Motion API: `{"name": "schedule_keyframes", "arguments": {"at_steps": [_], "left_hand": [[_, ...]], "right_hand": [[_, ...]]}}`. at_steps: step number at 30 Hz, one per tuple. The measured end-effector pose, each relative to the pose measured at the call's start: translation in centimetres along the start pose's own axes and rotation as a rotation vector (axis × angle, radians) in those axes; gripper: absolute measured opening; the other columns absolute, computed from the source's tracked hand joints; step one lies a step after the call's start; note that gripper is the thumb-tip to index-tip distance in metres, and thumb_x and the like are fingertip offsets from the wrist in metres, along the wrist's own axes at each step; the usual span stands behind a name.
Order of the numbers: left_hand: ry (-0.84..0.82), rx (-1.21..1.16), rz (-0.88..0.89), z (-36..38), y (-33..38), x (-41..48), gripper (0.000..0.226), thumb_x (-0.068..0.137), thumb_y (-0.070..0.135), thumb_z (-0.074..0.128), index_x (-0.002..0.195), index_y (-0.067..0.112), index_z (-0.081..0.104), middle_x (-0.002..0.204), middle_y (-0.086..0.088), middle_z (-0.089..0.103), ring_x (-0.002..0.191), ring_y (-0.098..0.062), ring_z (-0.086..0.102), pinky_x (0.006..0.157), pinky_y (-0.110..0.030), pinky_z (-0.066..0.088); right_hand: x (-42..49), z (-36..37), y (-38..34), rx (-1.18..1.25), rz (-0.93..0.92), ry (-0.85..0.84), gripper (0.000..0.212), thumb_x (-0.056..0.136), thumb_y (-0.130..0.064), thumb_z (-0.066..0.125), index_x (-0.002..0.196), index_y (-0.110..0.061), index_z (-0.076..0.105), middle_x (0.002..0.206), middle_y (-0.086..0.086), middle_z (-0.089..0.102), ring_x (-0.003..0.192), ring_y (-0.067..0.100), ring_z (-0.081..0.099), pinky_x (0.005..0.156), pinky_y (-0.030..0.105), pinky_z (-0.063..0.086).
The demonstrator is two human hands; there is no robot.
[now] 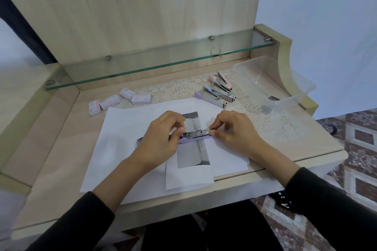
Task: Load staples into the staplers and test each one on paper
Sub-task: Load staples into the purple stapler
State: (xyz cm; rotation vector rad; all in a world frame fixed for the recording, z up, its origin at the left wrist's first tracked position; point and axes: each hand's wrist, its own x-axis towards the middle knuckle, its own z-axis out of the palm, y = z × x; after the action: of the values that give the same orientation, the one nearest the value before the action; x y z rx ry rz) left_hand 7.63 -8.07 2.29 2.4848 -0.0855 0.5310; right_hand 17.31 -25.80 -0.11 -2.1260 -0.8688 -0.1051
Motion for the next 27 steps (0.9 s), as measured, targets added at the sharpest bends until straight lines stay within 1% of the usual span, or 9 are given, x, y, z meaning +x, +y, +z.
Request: {"name": "schedule_keyframes", "arguments": {"at_steps": [2,3,7,9,11,16,19,22,27], "left_hand": [[-0.003,0.066,-0.017,-0.5,-0.2,-0.4,0.003,0.086,0.008,0.058,0.087,0.011,0.058,0.102,0.001,0.061,0.085,-0.008,0.057,0.071,-0.003,0.042],[-0.011,0.062,-0.053,-0.7,-0.2,-0.5,0.006,0.085,0.011,0.061,0.091,0.014,0.059,0.102,0.003,0.062,0.087,-0.009,0.059,0.07,-0.004,0.043],[-0.14,0.155,-0.199,-0.5,-0.2,-0.7,0.034,0.079,0.035,0.068,0.11,0.023,0.059,0.103,0.008,0.064,0.094,-0.01,0.058,0.085,-0.029,0.048],[-0.156,0.228,-0.2,-0.3,-0.2,-0.5,0.028,0.08,0.036,0.066,0.104,0.022,0.065,0.101,0.005,0.065,0.094,-0.014,0.056,0.084,-0.036,0.047],[-0.145,0.198,-0.212,-0.3,-0.2,-0.2,0.022,0.079,0.033,0.069,0.097,0.02,0.069,0.096,0.002,0.067,0.09,-0.016,0.056,0.08,-0.04,0.048],[-0.145,0.056,-0.262,-0.3,0.2,0.2,0.022,0.07,0.027,0.077,0.088,0.016,0.073,0.086,0.001,0.069,0.078,-0.015,0.058,0.076,-0.038,0.049],[-0.143,0.047,-0.264,-0.3,0.1,0.1,0.022,0.07,0.028,0.078,0.087,0.015,0.073,0.085,0.002,0.069,0.078,-0.016,0.058,0.076,-0.038,0.049],[-0.143,0.068,-0.263,-0.2,0.1,0.1,0.019,0.07,0.029,0.077,0.084,0.017,0.072,0.087,0.003,0.069,0.078,-0.015,0.058,0.075,-0.036,0.049],[-0.141,0.106,-0.264,-0.1,0.1,0.1,0.022,0.072,0.031,0.076,0.088,0.018,0.071,0.09,0.004,0.069,0.077,-0.013,0.057,0.074,-0.031,0.049]], "right_hand": [[-0.1,0.0,0.0,0.009,0.004,0.012,0.006,0.071,-0.011,0.074,0.069,-0.013,0.068,0.065,-0.023,0.053,0.066,0.018,0.049,0.065,0.016,0.032],[-0.1,0.0,0.0,0.013,0.007,0.014,0.006,0.071,-0.011,0.074,0.069,-0.013,0.068,0.065,-0.024,0.052,0.066,0.018,0.049,0.065,0.017,0.032],[-0.2,0.0,-0.1,0.055,0.056,-0.002,0.009,0.07,-0.013,0.075,0.071,-0.019,0.069,0.067,-0.022,0.056,0.067,0.017,0.049,0.065,0.026,0.035],[-0.2,-0.2,-0.2,0.107,0.1,-0.003,0.017,0.069,-0.012,0.075,0.073,-0.026,0.066,0.068,-0.013,0.06,0.064,0.013,0.049,0.063,0.024,0.037],[-0.2,-0.4,-0.3,0.146,0.123,-0.012,0.019,0.069,-0.009,0.075,0.074,-0.025,0.068,0.07,-0.008,0.061,0.061,0.01,0.047,0.059,0.019,0.036],[-0.4,-1.1,-0.7,0.175,0.097,-0.038,0.015,0.073,-0.004,0.071,0.075,-0.018,0.075,0.08,-0.003,0.065,0.076,0.018,0.057,0.066,0.015,0.04],[-0.5,-1.3,-0.8,0.104,0.079,-0.077,0.014,0.075,-0.009,0.071,0.08,-0.021,0.076,0.087,-0.005,0.062,0.086,0.019,0.058,0.077,0.024,0.043],[-0.5,-1.4,-0.6,-0.027,0.041,-0.114,0.015,0.078,-0.013,0.069,0.086,-0.025,0.075,0.106,-0.002,0.062,0.094,0.016,0.055,0.085,0.026,0.038],[-0.6,-0.9,-1.7,-0.076,0.028,-0.183,0.026,0.08,-0.008,0.062,0.095,-0.025,0.073,0.122,-0.002,0.057,0.099,0.011,0.046,0.083,0.021,0.03]]}}
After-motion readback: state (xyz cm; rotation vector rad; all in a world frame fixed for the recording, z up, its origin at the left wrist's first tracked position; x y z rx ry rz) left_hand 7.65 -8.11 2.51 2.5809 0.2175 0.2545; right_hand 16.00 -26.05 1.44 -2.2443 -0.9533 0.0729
